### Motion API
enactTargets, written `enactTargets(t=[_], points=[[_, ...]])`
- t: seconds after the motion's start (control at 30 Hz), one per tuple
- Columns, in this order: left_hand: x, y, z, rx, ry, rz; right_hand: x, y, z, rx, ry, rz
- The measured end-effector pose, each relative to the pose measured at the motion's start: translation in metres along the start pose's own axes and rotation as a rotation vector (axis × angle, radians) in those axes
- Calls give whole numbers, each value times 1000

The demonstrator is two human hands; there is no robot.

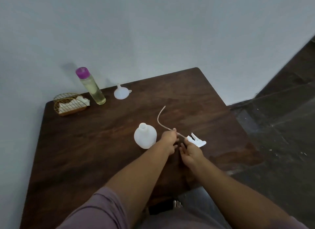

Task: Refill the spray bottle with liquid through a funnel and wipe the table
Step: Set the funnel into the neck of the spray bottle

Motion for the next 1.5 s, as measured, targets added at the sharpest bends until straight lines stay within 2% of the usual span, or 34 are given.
enactTargets(t=[0.23, 0.3, 0.37, 0.43, 0.53, 0.57, 0.67, 0.83, 0.97, 1.2, 1.37, 1.5], points=[[9, 4, 5, -24, 27, 21, -14, -2, -23, -365, 4, 113], [8, 9, 6, -50, 65, 40, -17, -9, -33, -470, 48, 56], [8, 12, 5, -120, 90, 22, -16, -25, -48, -604, 195, -149], [10, 12, 4, -143, 108, 7, -19, -45, -52, -822, 325, -431], [7, 15, 6, -75, 93, 29, -22, -64, -32, -1279, 283, -848], [6, 17, 7, -41, 94, 42, -21, -64, -25, -1416, 251, -916], [0, 20, 9, 128, 94, 72, -16, -59, -14, -1653, 176, -911], [-15, 29, 7, 379, 100, 257, -13, -53, -8, -1750, 114, -940], [-37, 46, 4, 455, 94, 527, -19, -53, 5, -1811, 149, -975], [-88, 87, -31, 469, 287, 904, -50, -58, 71, -1651, 10, -1118], [-110, 110, -75, 368, 426, 1016, -78, -49, 123, -1535, -162, -1202], [-111, 123, -121, 309, 518, 1011, -93, -40, 163, -1500, -300, -1257]])
Point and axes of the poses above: each hand's wrist, its own x-axis towards the middle knuckle, its own z-axis out of the palm, y = z × x, the point moved 6 cm from there along x, towards the middle knuckle, and after that the axes turned 2 degrees about -x, right-handed, at the moved point
